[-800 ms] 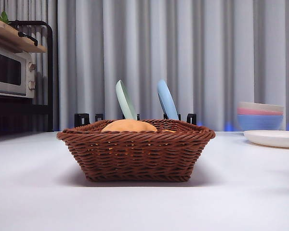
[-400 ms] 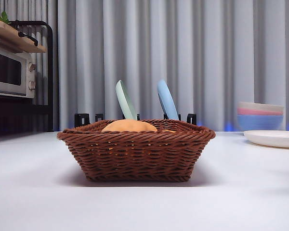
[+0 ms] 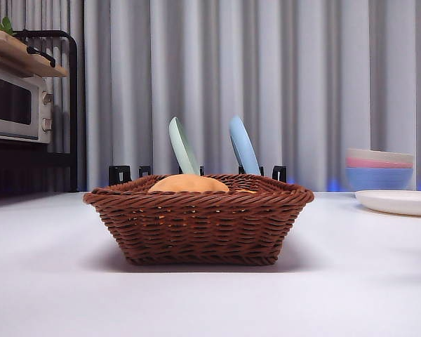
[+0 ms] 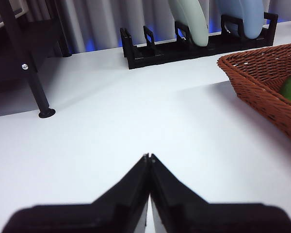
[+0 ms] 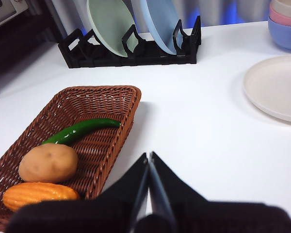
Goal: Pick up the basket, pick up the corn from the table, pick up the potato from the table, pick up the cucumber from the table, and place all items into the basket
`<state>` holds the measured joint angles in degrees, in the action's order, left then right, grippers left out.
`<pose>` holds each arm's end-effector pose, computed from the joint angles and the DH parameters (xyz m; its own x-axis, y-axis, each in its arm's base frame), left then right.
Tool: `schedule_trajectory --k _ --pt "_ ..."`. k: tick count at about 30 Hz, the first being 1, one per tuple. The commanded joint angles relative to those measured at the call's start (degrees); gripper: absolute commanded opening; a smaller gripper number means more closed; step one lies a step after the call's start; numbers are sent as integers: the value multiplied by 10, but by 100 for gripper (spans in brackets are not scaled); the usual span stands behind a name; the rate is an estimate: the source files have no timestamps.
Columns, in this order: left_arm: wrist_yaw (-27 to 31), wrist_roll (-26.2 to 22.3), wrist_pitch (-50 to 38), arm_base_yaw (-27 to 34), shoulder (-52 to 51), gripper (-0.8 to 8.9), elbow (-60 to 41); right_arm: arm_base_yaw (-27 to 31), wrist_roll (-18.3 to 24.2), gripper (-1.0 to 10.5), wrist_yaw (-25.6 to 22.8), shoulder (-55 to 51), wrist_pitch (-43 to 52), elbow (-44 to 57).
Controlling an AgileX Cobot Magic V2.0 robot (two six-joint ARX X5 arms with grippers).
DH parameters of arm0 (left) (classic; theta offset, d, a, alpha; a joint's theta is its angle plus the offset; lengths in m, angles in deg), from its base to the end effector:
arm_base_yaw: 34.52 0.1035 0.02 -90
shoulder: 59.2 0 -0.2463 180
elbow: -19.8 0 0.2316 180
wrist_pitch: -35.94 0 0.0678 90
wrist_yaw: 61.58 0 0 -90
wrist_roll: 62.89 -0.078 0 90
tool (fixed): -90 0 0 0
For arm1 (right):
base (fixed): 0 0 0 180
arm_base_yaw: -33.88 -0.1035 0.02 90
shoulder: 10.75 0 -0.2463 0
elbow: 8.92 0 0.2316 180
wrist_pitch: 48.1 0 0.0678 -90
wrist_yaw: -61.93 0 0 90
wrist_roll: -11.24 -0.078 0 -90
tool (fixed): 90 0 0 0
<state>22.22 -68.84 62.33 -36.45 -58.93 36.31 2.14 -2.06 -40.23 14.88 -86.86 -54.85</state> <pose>0.1388 -0.0131 0.1438 0.9744 -0.1409 -0.1752 0.1572 0.9841 0.0831 0.1377 0.0659 0.2448 0.8994 0.3087 -0.3095 -0.2732 0.9497 0.1533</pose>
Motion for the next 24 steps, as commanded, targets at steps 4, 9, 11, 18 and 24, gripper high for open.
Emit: schedule_trajectory --k 4,9,11,18,24 --pt "0 2 -1 2 -2 -3 -8 1 -5 2 -2 -2 3 3" --pt "0 2 -1 2 -2 -3 -8 1 -5 1 -2 -2 3 3" --pt "0 2 -1 2 -2 -3 -8 1 2 1 -4 -2 5 3" --pt "0 2 -1 2 -2 -3 -8 88 59 1 22 -68 -33 13" --pt "0 2 -1 2 -2 -3 -8 203 196 1 154 -144 40 69"
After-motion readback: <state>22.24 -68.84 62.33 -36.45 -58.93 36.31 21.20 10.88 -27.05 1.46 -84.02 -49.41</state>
